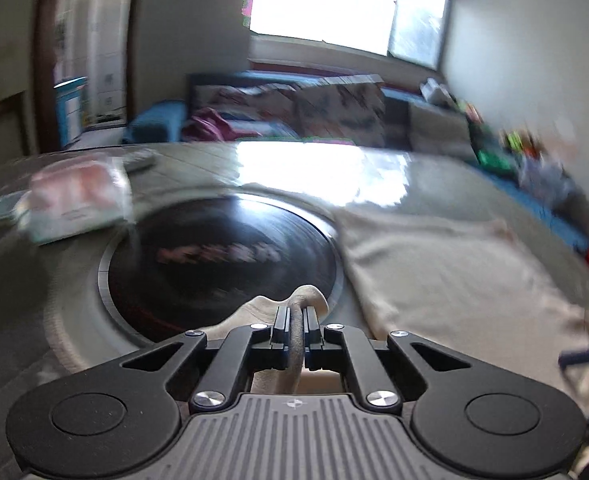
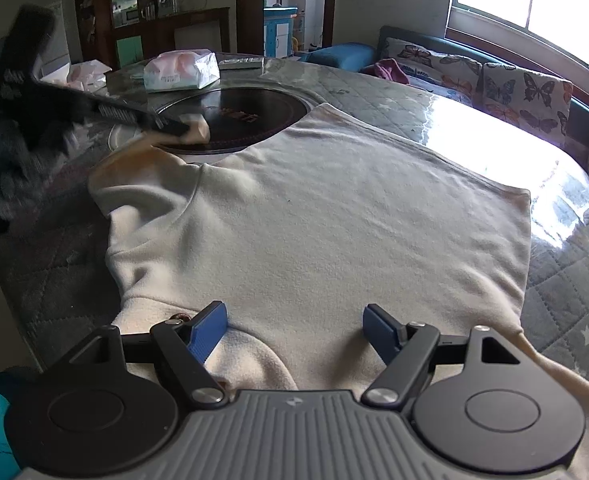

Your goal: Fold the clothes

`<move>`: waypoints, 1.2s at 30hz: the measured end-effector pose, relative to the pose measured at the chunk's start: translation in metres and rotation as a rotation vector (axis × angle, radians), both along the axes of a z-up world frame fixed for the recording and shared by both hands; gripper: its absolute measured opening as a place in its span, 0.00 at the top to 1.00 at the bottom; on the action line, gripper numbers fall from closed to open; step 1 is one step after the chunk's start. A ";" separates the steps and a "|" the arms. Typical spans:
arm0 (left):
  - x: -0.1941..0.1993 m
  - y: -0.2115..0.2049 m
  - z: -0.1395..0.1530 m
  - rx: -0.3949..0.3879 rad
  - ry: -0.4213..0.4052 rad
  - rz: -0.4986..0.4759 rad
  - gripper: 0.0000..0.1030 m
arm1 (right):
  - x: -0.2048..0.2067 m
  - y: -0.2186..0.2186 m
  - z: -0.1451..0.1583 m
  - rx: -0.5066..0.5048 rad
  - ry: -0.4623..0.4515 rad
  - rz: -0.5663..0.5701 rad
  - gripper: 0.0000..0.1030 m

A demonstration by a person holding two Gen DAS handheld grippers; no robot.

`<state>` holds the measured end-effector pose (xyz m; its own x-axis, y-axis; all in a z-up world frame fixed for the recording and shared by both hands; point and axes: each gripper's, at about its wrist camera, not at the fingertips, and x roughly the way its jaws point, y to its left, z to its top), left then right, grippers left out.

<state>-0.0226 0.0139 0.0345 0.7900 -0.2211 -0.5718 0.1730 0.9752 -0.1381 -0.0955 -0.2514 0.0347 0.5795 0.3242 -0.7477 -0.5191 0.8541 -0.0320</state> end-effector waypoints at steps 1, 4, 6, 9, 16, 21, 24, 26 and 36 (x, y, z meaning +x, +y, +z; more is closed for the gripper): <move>-0.003 0.010 0.004 -0.022 -0.013 0.025 0.93 | 0.000 0.001 0.001 -0.009 -0.001 0.004 0.25; -0.013 0.041 0.015 -0.083 -0.045 0.103 0.93 | 0.001 0.005 0.003 -0.037 -0.006 0.020 0.25; -0.020 0.060 0.018 -0.108 -0.057 0.152 0.93 | 0.003 0.008 0.006 -0.055 -0.010 0.031 0.25; -0.030 0.084 0.013 -0.129 -0.053 0.216 0.93 | 0.005 0.016 0.010 -0.071 -0.017 0.059 0.25; -0.049 0.119 -0.012 -0.145 0.019 0.313 0.93 | 0.010 0.037 0.017 -0.091 -0.021 0.133 0.25; -0.052 0.125 -0.019 -0.150 0.038 0.346 0.91 | 0.016 0.057 0.017 -0.088 -0.018 0.177 0.25; -0.051 0.126 -0.019 -0.154 0.028 0.351 0.87 | 0.020 0.068 0.017 -0.088 -0.018 0.198 0.26; -0.047 0.124 -0.020 -0.149 0.027 0.342 0.84 | 0.023 0.076 0.016 -0.087 -0.018 0.211 0.27; -0.031 0.113 -0.028 -0.010 0.022 0.329 0.95 | 0.032 0.101 0.005 -0.102 -0.013 0.247 0.27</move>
